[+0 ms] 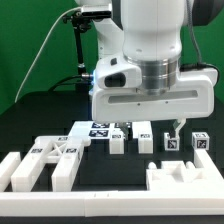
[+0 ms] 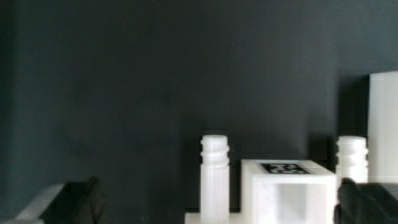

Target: Assemble chair

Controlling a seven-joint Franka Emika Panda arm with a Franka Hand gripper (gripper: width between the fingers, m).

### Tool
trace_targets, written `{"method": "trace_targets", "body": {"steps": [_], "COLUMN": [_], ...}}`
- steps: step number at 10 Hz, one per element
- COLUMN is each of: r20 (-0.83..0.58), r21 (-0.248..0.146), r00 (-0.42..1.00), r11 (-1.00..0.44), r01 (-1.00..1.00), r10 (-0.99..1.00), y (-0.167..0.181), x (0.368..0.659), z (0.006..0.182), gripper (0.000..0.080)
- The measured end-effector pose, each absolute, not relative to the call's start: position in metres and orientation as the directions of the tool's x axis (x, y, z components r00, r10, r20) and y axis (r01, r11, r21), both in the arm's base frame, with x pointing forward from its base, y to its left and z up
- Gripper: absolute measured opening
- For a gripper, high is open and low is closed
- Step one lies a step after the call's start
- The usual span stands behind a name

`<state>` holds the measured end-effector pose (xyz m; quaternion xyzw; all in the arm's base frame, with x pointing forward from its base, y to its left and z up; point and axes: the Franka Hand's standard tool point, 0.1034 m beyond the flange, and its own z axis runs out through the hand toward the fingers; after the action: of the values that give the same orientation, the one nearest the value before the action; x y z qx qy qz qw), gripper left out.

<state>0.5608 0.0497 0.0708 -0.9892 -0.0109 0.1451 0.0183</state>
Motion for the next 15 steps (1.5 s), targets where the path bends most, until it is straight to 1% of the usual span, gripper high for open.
{"method": "trace_targets", "body": {"steps": [2,3,4,5,6,8,10,12,15], "r20": [-0.436,-0.509,-0.608,-0.652,-0.715,-0.760,-0.759,-0.787,-0.795], "r21": [-0.038,-0.008,-0.004,0.000,0.006,0.008,0.011,0.025,0.027], "r00": [0.900,0.861,0.794,0.758,0.699,0.649,0.651,0.616,0.606], "r11": [-0.999,-1.000,-0.999,-0.999,-1.000,-1.000,-0.999,-0.999,-0.999], "r01": [0.012,-0.025,-0.032,-0.033,-0.030,-0.028,-0.031,-0.036,-0.030], "r10": [0.027,-0.018,-0.023,-0.025,-0.026,-0.024,-0.029,-0.042,-0.039], "y": [0.051,0.054,0.054,0.051,0.051,0.051,0.051,0.052,0.055], "x": [0.552,0.538,0.516,0.505,0.491,0.490,0.489,0.475,0.461], "z": [0.069,0.063,0.056,0.049,0.047,0.044,0.040,0.025,0.013], "gripper": [0.0649,0.0649,0.0649,0.0649,0.0649,0.0649,0.0649,0.0649,0.0649]}}
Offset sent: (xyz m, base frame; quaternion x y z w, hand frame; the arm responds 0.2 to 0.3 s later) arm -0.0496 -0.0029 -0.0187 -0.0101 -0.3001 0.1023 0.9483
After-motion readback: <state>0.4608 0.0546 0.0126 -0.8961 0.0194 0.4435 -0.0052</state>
